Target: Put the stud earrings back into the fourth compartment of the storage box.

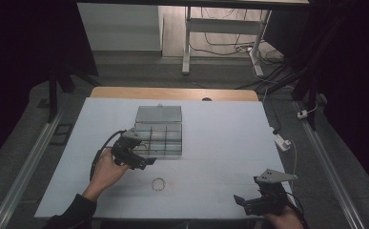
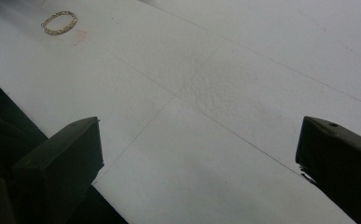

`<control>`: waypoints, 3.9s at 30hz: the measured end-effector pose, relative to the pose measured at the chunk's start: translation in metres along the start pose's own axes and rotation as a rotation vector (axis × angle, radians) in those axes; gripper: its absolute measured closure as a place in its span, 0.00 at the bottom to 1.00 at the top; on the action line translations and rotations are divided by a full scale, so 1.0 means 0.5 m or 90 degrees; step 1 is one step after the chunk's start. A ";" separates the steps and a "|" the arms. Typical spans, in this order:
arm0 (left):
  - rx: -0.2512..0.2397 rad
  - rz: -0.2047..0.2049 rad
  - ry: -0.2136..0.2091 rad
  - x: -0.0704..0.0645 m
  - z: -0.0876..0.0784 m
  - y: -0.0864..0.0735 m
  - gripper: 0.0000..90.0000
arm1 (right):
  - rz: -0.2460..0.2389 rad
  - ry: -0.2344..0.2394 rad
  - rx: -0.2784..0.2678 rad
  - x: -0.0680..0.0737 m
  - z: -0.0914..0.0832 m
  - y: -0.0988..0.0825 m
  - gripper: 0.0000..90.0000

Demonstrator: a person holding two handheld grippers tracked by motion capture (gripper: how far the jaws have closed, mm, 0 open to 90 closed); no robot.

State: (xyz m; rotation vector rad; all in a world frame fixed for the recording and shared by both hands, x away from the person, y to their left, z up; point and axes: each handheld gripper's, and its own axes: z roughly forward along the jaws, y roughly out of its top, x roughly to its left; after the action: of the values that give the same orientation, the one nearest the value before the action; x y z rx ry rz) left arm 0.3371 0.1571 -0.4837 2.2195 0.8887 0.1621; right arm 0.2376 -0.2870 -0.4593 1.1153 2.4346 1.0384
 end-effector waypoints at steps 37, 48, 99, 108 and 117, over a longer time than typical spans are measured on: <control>0.132 0.095 -0.059 -0.187 0.077 -0.059 0.02 | -0.009 0.002 0.003 0.001 0.002 0.002 0.01; 0.160 0.147 -0.021 -0.192 0.079 -0.061 0.50 | -0.012 0.002 0.003 0.002 0.003 0.002 0.01; 0.066 0.036 -0.013 -0.124 -0.004 -0.032 0.96 | -0.014 0.006 0.004 0.003 0.004 0.002 0.01; 0.033 0.012 0.008 -0.097 -0.028 -0.027 0.96 | -0.014 0.006 0.005 0.002 0.004 0.002 0.01; 0.010 -0.012 0.031 -0.065 -0.045 -0.025 0.96 | -0.012 0.007 0.007 0.003 0.005 0.002 0.01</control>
State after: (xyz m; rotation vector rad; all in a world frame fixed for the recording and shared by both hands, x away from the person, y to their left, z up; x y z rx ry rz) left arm 0.2974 0.1556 -0.4711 2.2289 0.9388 0.2014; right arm 0.2384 -0.2843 -0.4601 1.0898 2.4566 1.0295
